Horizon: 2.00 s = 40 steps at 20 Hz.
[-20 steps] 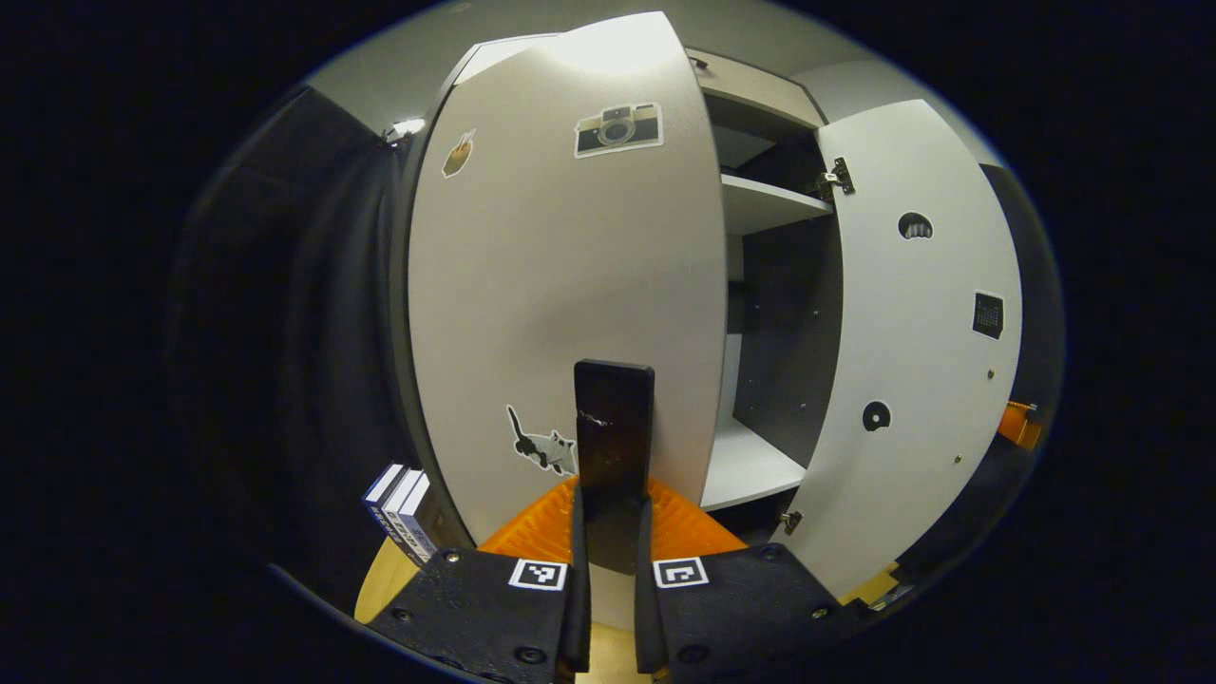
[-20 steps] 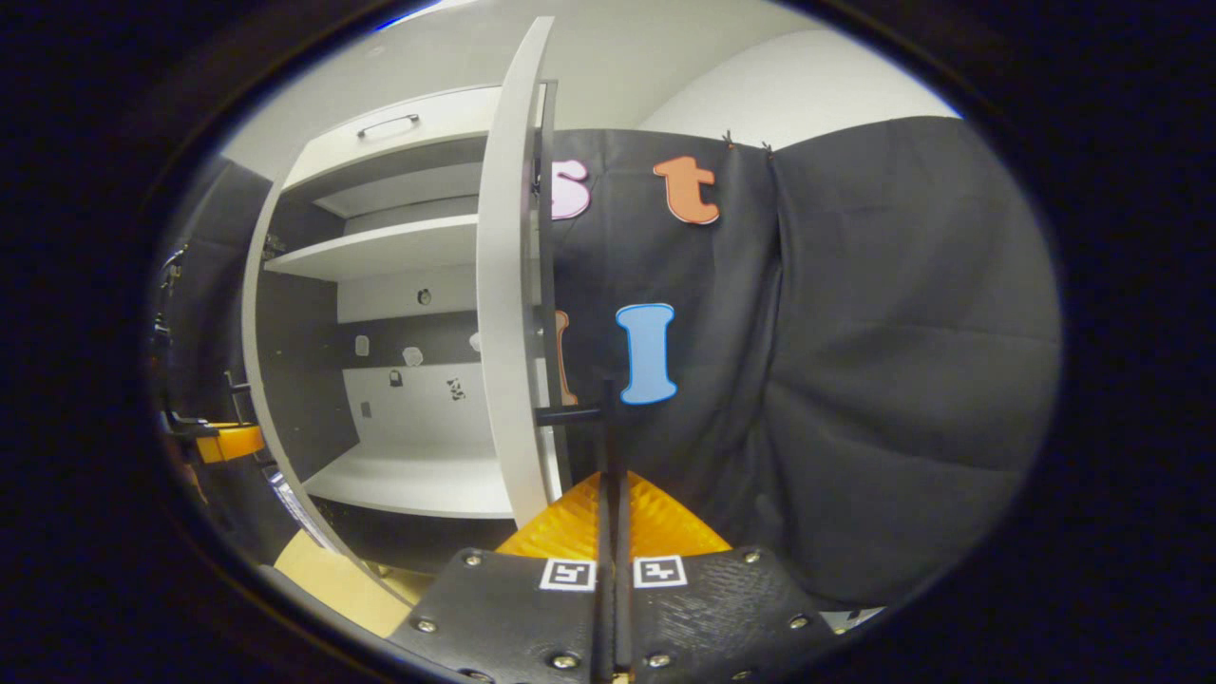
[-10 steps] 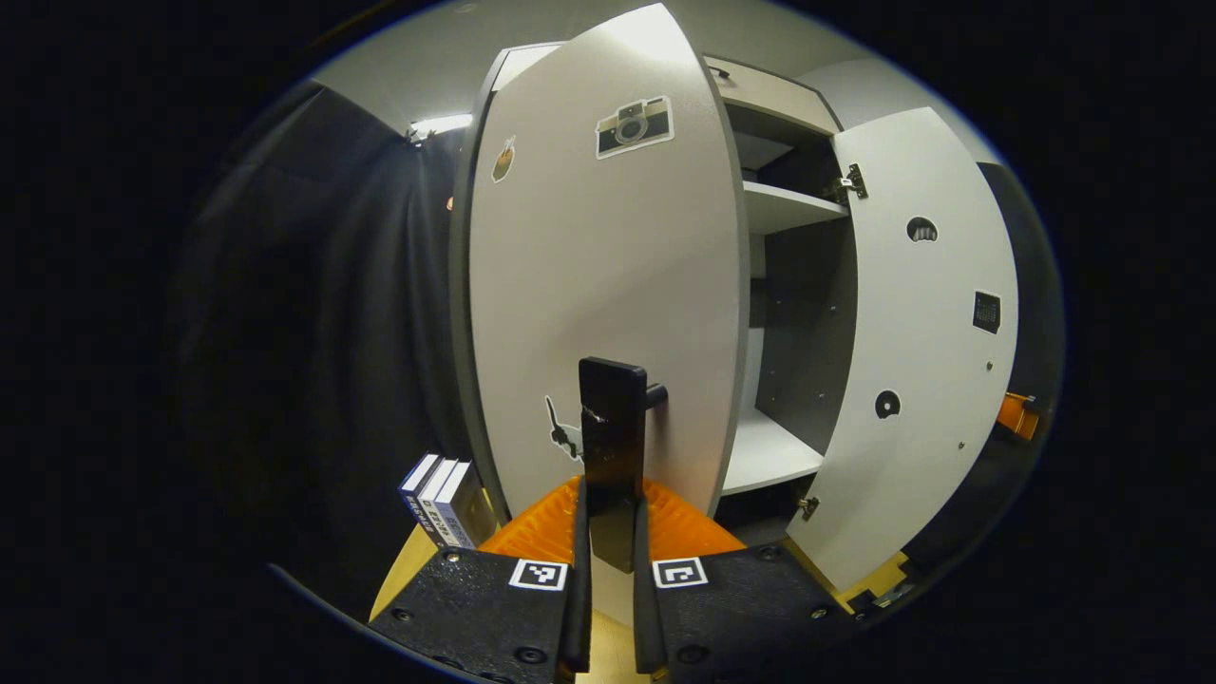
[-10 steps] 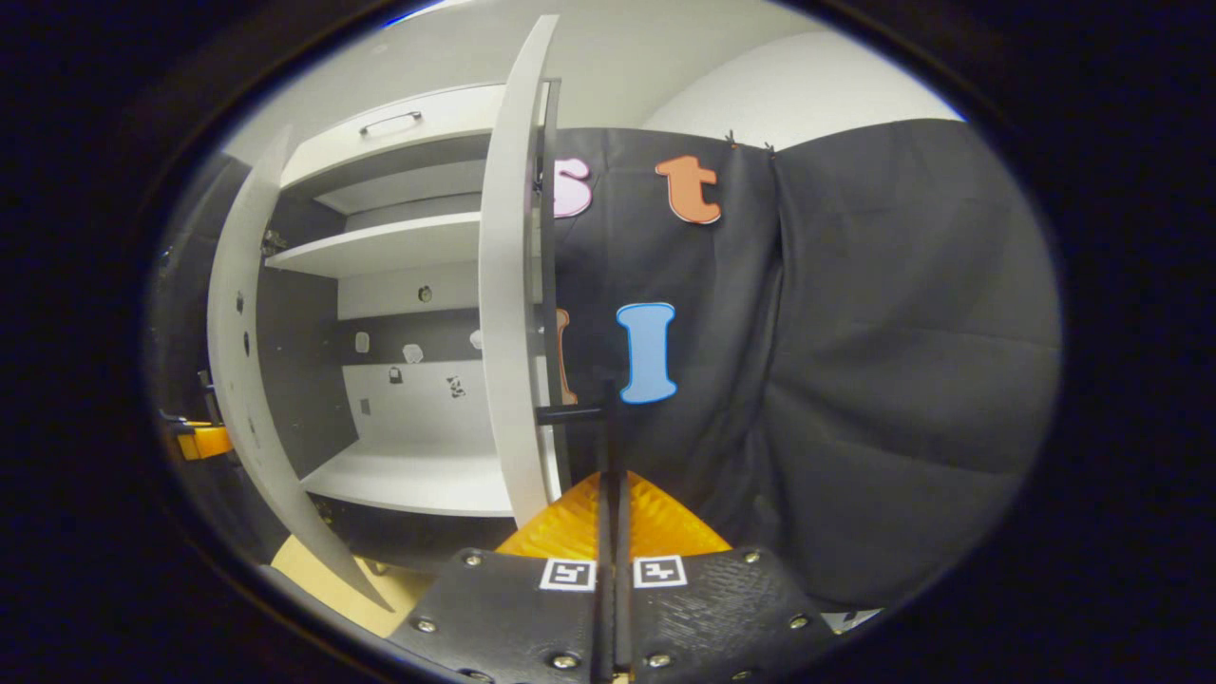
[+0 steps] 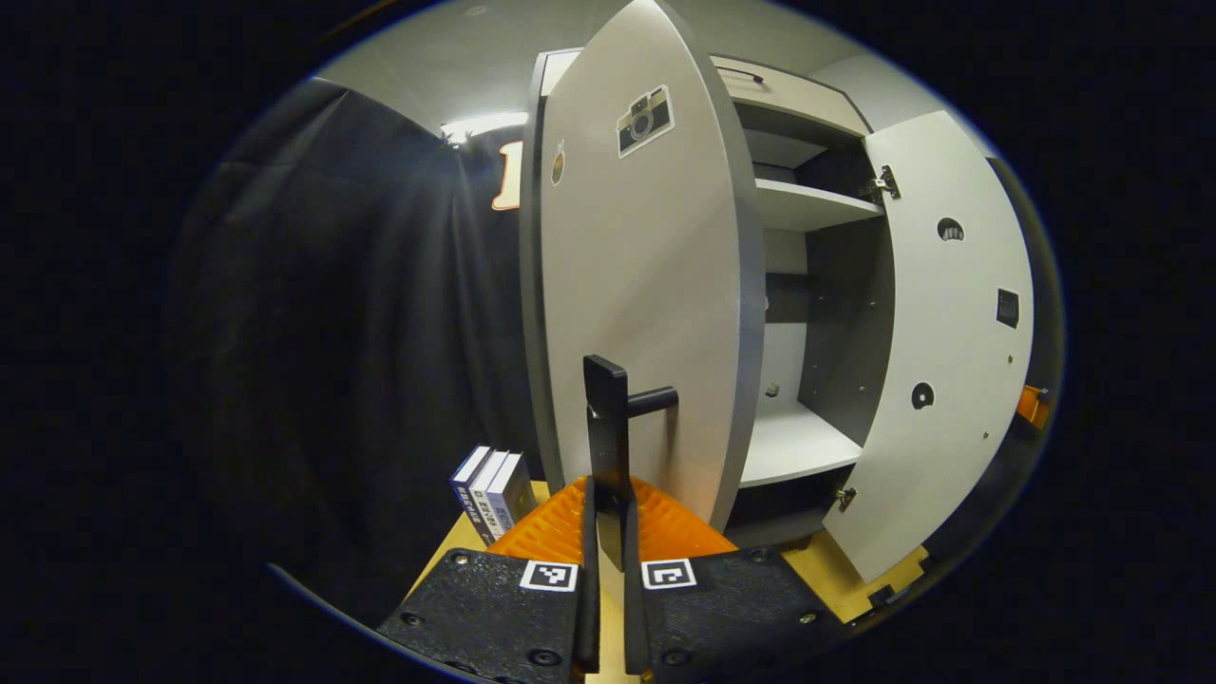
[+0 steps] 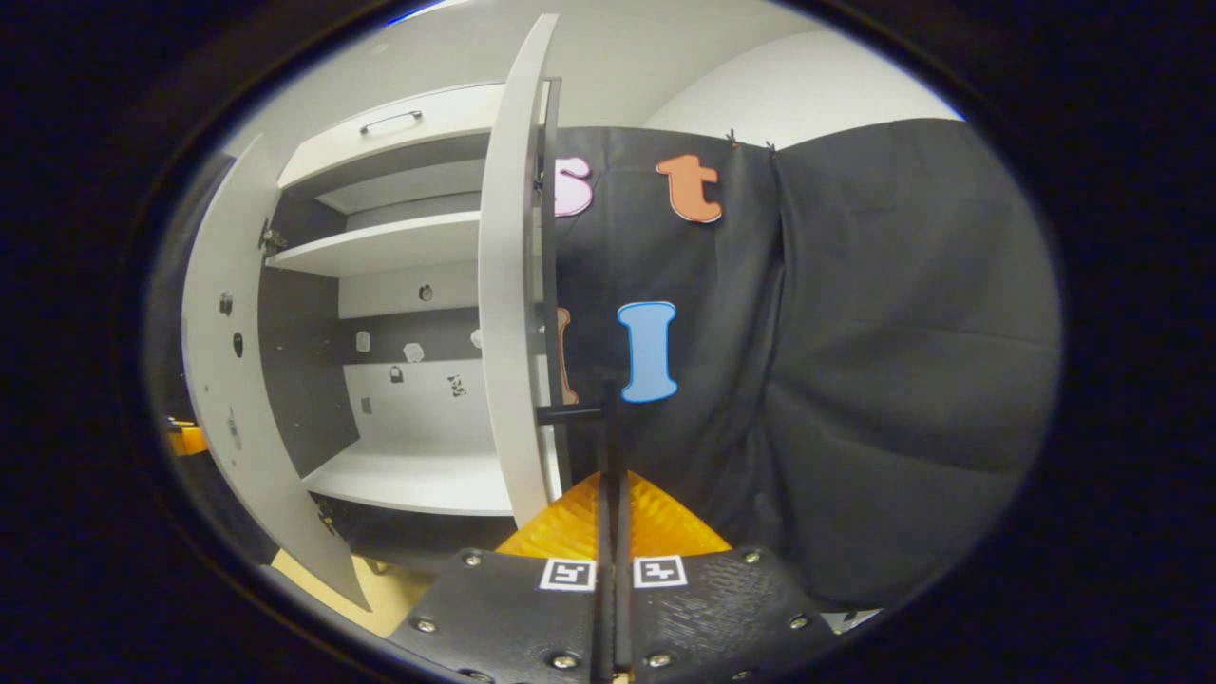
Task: Open the right door of the double-door shoe cabinet with the right hand, and open the left door with the left hand.
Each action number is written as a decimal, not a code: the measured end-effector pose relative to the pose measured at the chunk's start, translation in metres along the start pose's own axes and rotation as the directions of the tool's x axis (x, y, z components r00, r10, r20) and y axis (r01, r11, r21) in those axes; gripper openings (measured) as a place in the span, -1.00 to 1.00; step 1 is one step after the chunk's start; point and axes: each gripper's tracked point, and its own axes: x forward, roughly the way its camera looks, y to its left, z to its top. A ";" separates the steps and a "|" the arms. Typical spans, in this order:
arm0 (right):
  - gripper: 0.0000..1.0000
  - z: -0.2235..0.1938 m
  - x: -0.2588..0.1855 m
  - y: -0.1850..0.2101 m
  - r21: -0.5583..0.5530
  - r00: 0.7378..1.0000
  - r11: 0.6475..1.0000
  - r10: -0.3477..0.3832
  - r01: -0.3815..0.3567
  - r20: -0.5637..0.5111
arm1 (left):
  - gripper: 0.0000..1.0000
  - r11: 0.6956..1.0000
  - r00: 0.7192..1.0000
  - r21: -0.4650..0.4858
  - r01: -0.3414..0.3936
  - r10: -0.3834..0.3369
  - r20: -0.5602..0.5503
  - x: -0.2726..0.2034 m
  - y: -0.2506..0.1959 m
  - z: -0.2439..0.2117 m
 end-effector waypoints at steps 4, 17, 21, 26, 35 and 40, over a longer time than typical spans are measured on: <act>-0.99 0.000 0.000 0.000 0.001 1.000 1.000 0.004 -0.004 0.000 | -0.93 0.996 0.996 -0.003 -0.092 0.092 0.003 -0.003 0.017 0.000; -0.99 -0.001 0.000 0.001 0.000 1.000 1.000 0.006 -0.006 -0.008 | -0.99 0.995 0.996 -0.056 -0.082 0.083 0.012 -0.004 0.023 -0.001; -0.99 0.000 0.000 0.001 0.000 1.000 1.000 0.007 -0.007 -0.003 | -0.99 0.995 0.997 -0.073 -0.062 0.065 0.034 -0.003 0.021 0.002; -0.99 -0.002 0.000 0.000 -0.008 1.000 1.000 0.004 -0.004 -0.019 | -0.99 0.996 0.998 -0.087 -0.022 0.026 0.052 -0.002 0.020 0.005; -0.99 -0.002 -0.001 -0.002 -0.047 1.000 0.999 -0.007 0.005 -0.024 | -0.99 0.996 0.997 -0.084 0.024 -0.018 0.073 0.001 0.021 0.007; -0.99 0.004 -0.003 -0.001 -0.035 1.000 0.999 -0.014 0.013 -0.006 | -0.65 0.995 0.997 -0.100 -0.012 0.020 0.079 0.001 0.027 0.007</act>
